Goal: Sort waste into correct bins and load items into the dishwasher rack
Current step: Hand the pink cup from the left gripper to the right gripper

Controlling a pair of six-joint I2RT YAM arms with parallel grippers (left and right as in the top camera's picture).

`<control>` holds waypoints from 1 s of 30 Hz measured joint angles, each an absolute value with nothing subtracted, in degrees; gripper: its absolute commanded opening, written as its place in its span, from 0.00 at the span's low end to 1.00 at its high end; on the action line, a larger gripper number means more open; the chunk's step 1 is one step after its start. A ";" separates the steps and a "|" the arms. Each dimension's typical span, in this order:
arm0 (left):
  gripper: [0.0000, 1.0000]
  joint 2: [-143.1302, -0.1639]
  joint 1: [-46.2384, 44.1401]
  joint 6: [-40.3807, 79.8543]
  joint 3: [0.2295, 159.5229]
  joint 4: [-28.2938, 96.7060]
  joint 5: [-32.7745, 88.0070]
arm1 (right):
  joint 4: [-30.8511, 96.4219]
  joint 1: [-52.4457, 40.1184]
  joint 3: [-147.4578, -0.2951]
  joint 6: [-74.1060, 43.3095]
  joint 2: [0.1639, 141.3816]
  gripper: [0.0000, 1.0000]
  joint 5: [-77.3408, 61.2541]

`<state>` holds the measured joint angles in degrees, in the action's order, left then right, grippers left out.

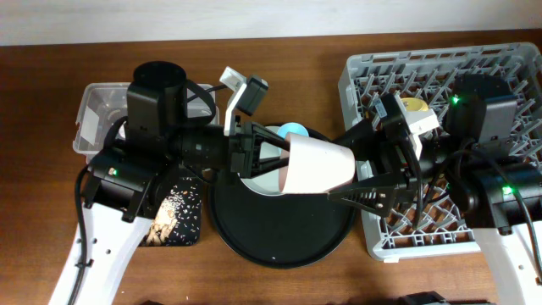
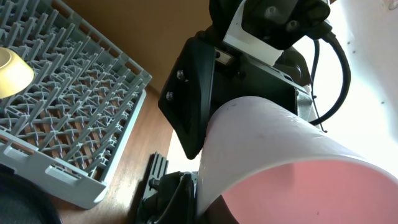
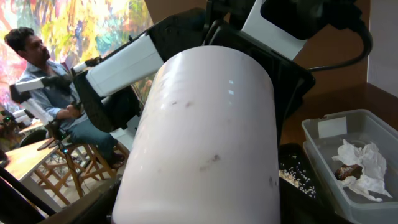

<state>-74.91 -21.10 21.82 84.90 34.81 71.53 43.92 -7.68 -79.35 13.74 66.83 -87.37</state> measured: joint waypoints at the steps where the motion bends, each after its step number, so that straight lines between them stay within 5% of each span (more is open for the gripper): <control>1: 0.00 -74.91 -21.10 21.82 84.90 34.83 71.53 | 43.92 -7.68 -79.35 13.69 66.83 0.76 -87.37; 7: 0.00 -74.91 -22.22 21.82 84.90 34.83 70.32 | 44.01 -7.68 -79.35 13.63 66.83 0.70 -87.53; 10: 0.01 -74.91 -23.14 21.78 84.90 34.74 69.65 | 44.27 -7.64 -79.35 13.04 66.83 0.52 -87.72; 13: 0.03 -74.89 -23.05 20.73 84.90 34.61 68.88 | 44.60 -7.14 -79.35 11.90 66.83 0.48 -87.05; 16: 0.34 -74.89 -23.03 20.36 84.90 34.63 68.62 | 44.53 -7.11 -79.35 11.75 66.83 0.48 -86.85; 24: 0.63 -74.91 -21.82 20.73 84.88 34.59 62.15 | 47.03 -7.94 -79.35 12.03 66.83 0.47 -81.41; 30: 0.66 -74.91 -12.80 20.82 84.90 37.93 54.22 | 55.29 -7.94 -79.35 9.93 66.83 0.46 -62.70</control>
<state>-74.91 -12.80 20.82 84.90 37.93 54.22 55.29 -7.94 -79.35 9.93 66.83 -62.70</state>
